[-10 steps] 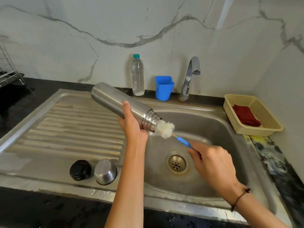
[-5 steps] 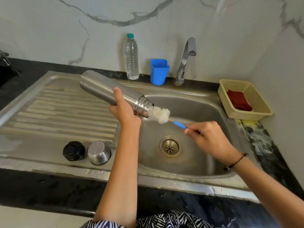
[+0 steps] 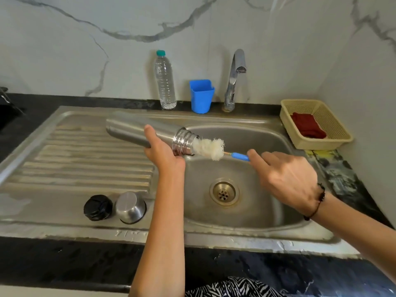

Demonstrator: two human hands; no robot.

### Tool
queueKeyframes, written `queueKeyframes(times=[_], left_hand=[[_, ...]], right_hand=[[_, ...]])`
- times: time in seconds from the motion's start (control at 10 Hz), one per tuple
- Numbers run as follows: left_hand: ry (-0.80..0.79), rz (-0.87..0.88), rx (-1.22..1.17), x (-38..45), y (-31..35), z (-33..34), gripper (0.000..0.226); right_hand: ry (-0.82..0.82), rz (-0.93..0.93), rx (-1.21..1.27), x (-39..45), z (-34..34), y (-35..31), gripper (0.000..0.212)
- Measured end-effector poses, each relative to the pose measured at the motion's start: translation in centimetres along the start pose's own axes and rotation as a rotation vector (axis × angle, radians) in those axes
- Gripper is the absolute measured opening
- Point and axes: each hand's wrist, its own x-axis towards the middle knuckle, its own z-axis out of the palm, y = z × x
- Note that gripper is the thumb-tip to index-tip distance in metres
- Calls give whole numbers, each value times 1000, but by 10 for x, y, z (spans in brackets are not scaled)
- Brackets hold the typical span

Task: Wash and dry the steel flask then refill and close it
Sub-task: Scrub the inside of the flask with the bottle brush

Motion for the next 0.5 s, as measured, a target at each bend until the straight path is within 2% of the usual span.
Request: queueKeyframes(times=[0.1, 0.2, 0.3, 0.4, 0.5], left_hand=[[1, 16, 7, 1, 2, -1, 51], [-91, 45, -52, 5, 10, 4, 47], [-118, 97, -51, 5, 16, 14, 48], [-95, 141, -50, 5, 16, 16, 52], [-89, 117, -46, 10, 16, 10, 57]], right_hand=[[-384, 354, 678, 16, -8, -7, 14], [-802, 780, 1605, 25, -11, -2, 28], [-700, 678, 1314, 25, -11, 2, 28], [-156, 311, 261, 25, -8, 2, 15], [185, 129, 91, 20, -6, -4, 17]])
